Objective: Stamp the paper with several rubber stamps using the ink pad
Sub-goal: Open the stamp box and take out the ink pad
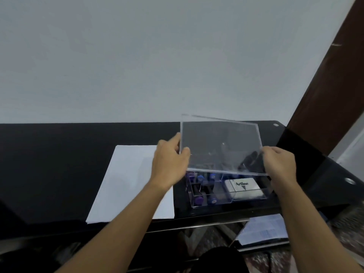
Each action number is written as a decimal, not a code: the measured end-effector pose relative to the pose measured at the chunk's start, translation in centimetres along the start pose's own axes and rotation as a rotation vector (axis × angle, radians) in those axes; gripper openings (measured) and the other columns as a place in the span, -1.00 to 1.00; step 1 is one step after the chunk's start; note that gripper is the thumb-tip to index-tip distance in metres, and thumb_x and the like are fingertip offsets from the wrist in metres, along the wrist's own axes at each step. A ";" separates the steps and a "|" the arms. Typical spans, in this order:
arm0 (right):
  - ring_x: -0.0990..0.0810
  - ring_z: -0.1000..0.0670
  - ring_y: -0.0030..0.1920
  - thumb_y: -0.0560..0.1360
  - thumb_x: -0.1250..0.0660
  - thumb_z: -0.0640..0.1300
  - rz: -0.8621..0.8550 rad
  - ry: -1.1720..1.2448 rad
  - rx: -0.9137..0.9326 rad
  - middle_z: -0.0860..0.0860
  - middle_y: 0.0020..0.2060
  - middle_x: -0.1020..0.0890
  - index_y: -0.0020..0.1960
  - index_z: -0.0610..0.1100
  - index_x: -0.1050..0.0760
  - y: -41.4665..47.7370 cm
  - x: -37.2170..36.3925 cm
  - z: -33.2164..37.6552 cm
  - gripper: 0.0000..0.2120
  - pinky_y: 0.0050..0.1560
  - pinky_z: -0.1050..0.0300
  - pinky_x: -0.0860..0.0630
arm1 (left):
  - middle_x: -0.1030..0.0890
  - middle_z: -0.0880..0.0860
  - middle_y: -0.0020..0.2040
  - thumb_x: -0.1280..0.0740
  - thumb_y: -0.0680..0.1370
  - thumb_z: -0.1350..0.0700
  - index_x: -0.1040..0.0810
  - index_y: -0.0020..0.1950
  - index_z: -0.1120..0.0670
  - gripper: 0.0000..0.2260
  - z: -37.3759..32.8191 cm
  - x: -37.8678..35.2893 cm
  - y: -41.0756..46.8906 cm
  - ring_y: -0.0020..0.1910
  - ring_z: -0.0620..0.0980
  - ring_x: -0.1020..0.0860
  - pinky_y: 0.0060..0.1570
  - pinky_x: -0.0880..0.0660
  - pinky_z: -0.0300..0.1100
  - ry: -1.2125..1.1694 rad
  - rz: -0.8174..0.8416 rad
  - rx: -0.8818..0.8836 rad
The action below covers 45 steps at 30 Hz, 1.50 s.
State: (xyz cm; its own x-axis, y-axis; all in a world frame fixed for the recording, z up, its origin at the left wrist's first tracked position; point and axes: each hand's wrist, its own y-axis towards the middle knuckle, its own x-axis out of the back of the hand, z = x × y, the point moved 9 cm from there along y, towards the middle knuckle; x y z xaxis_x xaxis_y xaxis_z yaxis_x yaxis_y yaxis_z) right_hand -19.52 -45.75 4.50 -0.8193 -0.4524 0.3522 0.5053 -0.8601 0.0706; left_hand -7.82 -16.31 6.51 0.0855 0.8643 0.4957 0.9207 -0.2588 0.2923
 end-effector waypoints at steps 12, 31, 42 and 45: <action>-0.67 -0.07 -0.07 0.63 -0.21 -0.12 0.338 0.481 -0.076 -0.11 -0.11 -0.67 -0.04 -0.18 -0.59 -6.5 -12.8 7.6 -0.78 -0.01 -0.02 -0.63 | -0.65 0.04 0.06 -0.15 0.69 -0.10 -0.57 0.11 0.06 -0.70 7.5 14.8 2.4 0.06 0.05 -0.64 0.13 -0.57 0.02 -0.532 -0.163 0.420; -0.37 -0.02 -0.22 0.33 -0.17 -0.29 0.694 0.165 -0.060 -0.37 0.00 -0.55 0.09 -0.41 -0.46 -17.8 -32.6 5.9 -0.64 -0.21 0.03 -0.31 | -0.67 0.17 -0.02 -0.32 0.51 0.44 -0.63 0.10 0.18 -0.74 25.6 27.9 -0.1 -0.04 0.11 -0.66 -0.10 -0.57 -0.10 -0.356 -0.426 0.624; -0.24 -0.02 -0.37 0.43 -0.18 -0.39 0.810 -0.124 0.127 -0.10 -0.38 -0.31 -0.26 -0.36 -0.42 -21.4 -42.1 8.5 -0.89 -0.40 0.09 -0.20 | -0.59 0.06 -0.33 -0.31 0.44 0.31 -0.59 -0.39 0.13 -0.78 32.2 33.0 1.7 -0.27 0.08 -0.56 -0.09 -0.58 0.04 -0.147 -0.521 0.714; -0.26 -0.03 -0.36 0.38 -0.17 -0.39 0.843 -0.163 0.136 -0.11 -0.34 -0.35 -0.26 -0.28 -0.46 -21.8 -43.6 8.3 -0.88 -0.39 0.09 -0.22 | -0.62 0.03 -0.30 -0.31 0.43 0.20 -0.63 -0.34 0.11 -0.83 33.0 33.4 2.1 -0.23 0.05 -0.56 -0.09 -0.50 -0.05 -0.052 -0.507 0.684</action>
State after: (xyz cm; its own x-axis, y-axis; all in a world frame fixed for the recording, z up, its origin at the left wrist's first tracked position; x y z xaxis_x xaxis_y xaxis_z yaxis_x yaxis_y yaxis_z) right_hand 7.45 -5.29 -4.69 -0.1132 -0.8778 0.4655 0.9627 -0.2128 -0.1670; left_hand 9.57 26.29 -3.28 -0.3973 0.8282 0.3953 0.8781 0.4682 -0.0982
